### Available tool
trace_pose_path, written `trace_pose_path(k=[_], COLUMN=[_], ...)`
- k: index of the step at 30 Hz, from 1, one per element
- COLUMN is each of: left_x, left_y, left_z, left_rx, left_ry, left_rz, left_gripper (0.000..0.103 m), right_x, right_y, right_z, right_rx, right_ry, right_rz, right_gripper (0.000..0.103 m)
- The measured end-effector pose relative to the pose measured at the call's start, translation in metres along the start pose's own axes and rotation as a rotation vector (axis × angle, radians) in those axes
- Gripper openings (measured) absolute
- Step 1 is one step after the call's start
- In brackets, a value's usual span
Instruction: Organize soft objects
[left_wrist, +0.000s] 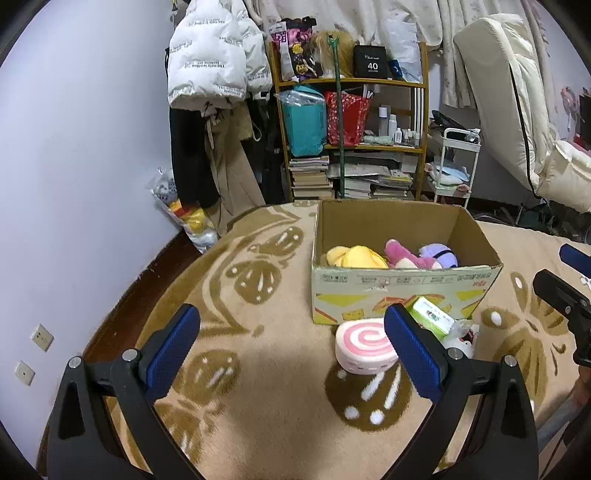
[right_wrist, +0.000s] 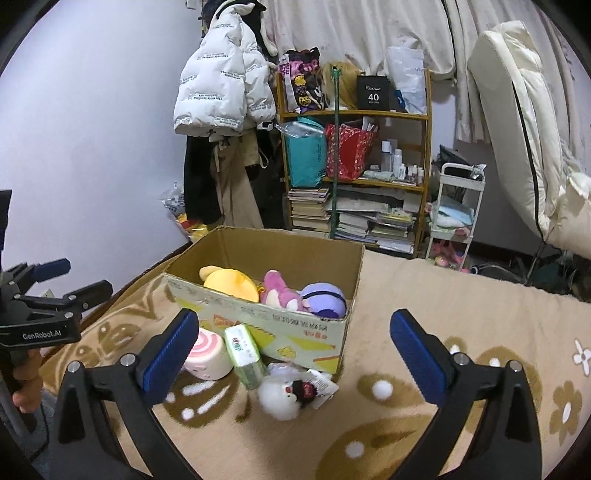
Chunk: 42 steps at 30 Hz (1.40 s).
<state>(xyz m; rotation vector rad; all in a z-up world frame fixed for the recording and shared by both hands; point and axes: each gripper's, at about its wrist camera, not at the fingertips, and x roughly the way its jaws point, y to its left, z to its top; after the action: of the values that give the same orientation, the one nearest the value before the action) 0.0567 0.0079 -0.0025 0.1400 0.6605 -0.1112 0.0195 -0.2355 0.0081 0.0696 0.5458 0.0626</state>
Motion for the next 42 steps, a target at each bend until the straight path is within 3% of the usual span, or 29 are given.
trace_pose_path(k=[7,21,28,37,42], left_x=[0.010,0.038,0.051,0.069,0.077], left_y=[-0.008,-0.015,-0.024,-0.041,-0.051], left_z=[-0.004,-0.007,-0.008,-0.013,-0.018], left_rx=[0.012,0.013,0.031,0.053,0.077], left_ry=[0.025,0.084,0.104,0.116,0.136], left_rz=[-0.010,-0.025,-0.046,-0.110,-0.128], left_gripper=[0.099,0.099,0.099,0.099,0.099], right_x=[0.007,0.047,0.067,0.086,0.097], right_y=[-0.004,-0.008,-0.015,-0.023,-0.024], right_z=[-0.006,-0.021,-0.029,-0.039,-0.045], right_rx=[0.014,0.017,0.055,0.098,0.107], right_ry=[0.007,0.122,0.200,0.274,0.329], right_rz=[-0.050,-0.067,-0.037,-0.020,-0.008], right_gripper=[0.103,0.103,0.092,0.089,0.081])
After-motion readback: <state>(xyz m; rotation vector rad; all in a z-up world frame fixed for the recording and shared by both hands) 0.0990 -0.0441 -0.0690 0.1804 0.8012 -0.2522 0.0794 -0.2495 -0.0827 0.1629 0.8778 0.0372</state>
